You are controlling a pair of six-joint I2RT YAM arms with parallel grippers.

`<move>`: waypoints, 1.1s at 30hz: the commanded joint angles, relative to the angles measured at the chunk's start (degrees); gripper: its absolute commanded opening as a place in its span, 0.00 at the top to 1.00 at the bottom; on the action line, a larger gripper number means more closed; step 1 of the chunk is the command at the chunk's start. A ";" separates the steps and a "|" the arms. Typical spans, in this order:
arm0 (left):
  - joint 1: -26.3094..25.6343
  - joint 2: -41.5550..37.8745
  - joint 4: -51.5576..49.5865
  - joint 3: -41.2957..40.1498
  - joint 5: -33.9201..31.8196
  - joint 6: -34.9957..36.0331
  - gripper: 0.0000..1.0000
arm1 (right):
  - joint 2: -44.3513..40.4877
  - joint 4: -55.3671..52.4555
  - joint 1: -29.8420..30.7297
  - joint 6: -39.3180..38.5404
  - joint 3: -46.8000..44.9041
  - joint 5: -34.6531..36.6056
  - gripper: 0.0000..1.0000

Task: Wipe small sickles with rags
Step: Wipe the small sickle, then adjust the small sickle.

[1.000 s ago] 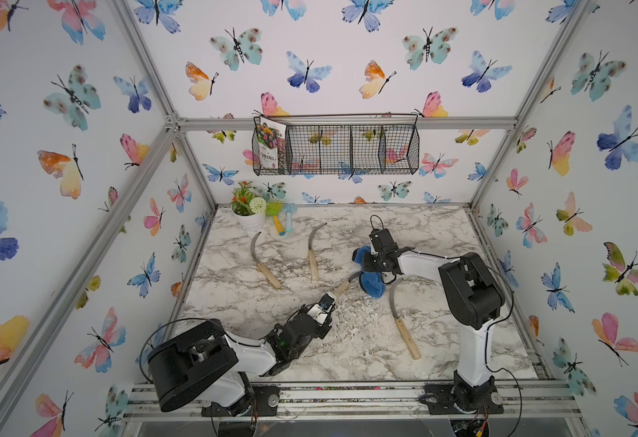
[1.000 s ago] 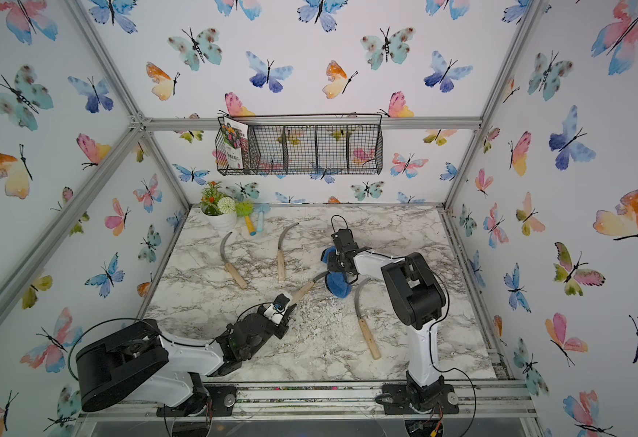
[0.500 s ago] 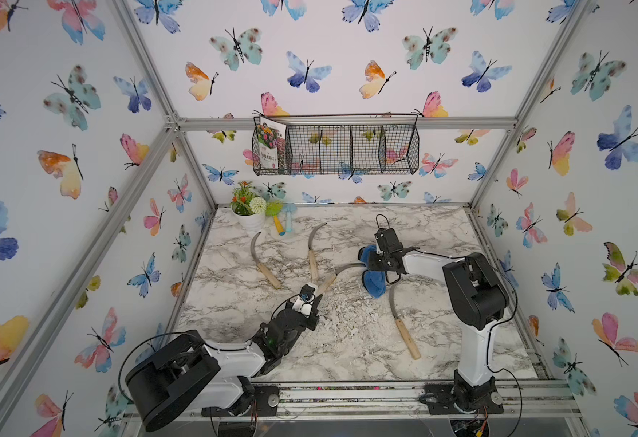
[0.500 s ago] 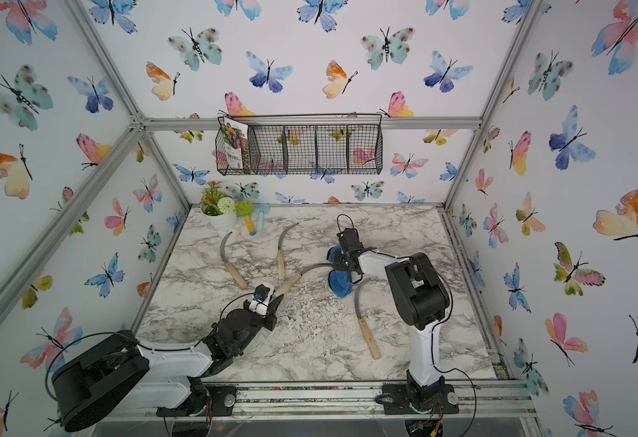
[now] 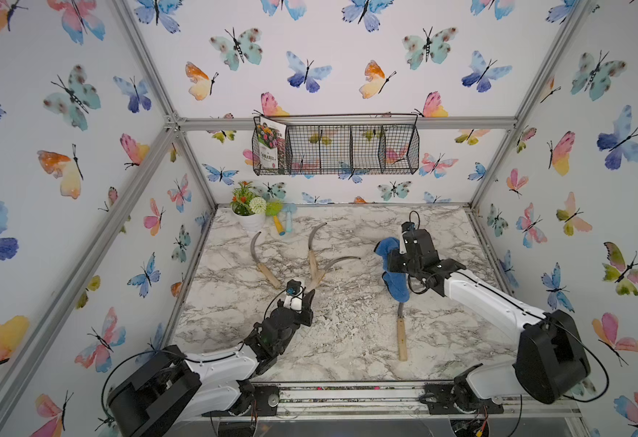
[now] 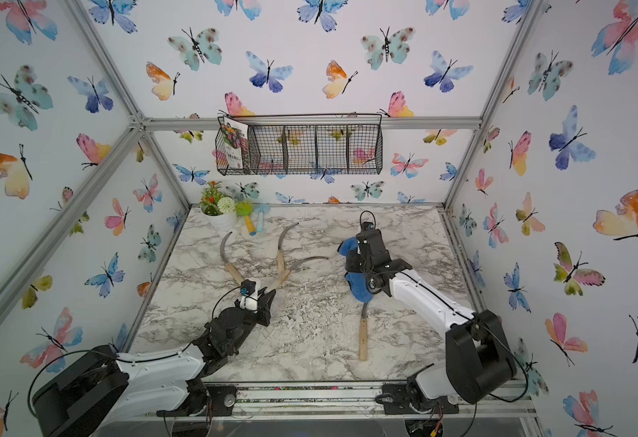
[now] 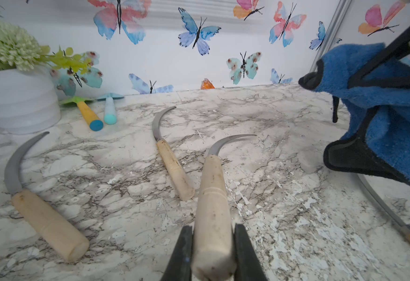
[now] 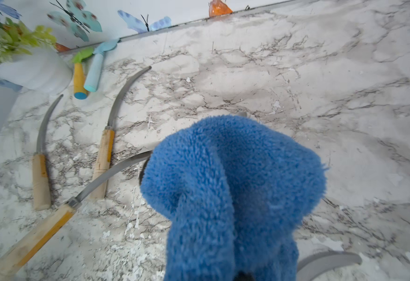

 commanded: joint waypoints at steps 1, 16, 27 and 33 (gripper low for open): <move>0.64 -4.84 -9.68 7.44 5.24 -9.96 1.00 | -3.82 0.03 3.85 2.78 -4.13 2.02 0.98; -1.05 2.27 -22.55 25.31 19.05 -20.57 1.00 | -3.64 8.54 19.64 7.20 -8.75 5.24 0.98; -5.23 -2.57 -23.92 17.84 22.77 -20.97 1.00 | 2.38 14.93 18.48 10.06 -9.14 4.31 0.97; -6.82 -4.42 -24.08 15.07 24.66 -21.15 1.00 | 4.98 17.10 18.39 9.94 -7.91 3.77 0.97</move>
